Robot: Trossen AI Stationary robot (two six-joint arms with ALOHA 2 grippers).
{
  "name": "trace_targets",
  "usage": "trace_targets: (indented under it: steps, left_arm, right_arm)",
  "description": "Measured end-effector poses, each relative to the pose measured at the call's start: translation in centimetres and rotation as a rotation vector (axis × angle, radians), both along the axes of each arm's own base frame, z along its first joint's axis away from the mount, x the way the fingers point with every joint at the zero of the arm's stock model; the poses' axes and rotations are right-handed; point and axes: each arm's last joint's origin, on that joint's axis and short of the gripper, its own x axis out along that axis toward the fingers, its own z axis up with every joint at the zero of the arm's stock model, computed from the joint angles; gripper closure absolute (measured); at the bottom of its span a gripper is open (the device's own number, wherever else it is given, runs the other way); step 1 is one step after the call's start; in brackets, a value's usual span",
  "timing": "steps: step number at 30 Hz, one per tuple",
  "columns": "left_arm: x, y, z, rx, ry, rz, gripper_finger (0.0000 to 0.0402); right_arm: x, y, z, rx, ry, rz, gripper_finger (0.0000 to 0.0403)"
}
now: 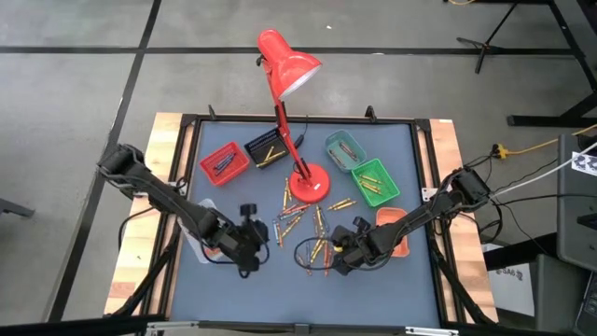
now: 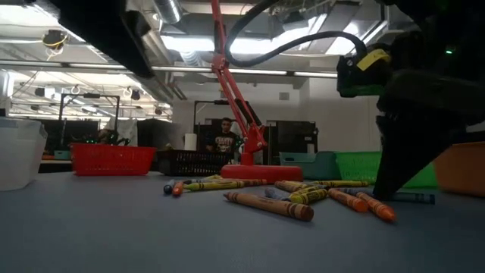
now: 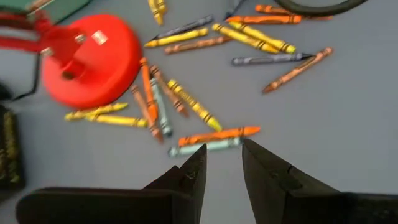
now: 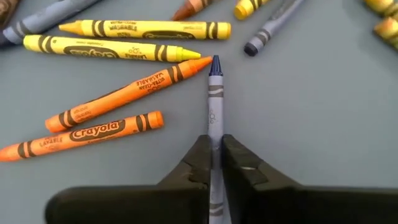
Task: Sort crayons
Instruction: Put the blue crayon into the middle left red bin
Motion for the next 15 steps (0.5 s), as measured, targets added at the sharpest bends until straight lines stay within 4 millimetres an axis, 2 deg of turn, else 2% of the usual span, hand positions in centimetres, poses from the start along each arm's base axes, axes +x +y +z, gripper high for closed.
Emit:
trace_targets:
  steps: [8,15]
  left_arm:
    - [3.0,-0.6,-2.3,0.045,-0.061,-0.077,0.0314]
    - [4.9,0.3,-2.2,0.068,-0.144,-0.117,0.0314]
  right_arm:
    - [1.4,0.7,1.7,-0.078,-0.048,0.174,0.0389]
    - [3.0,1.2,4.1,-0.245,-0.116,0.354,0.039]
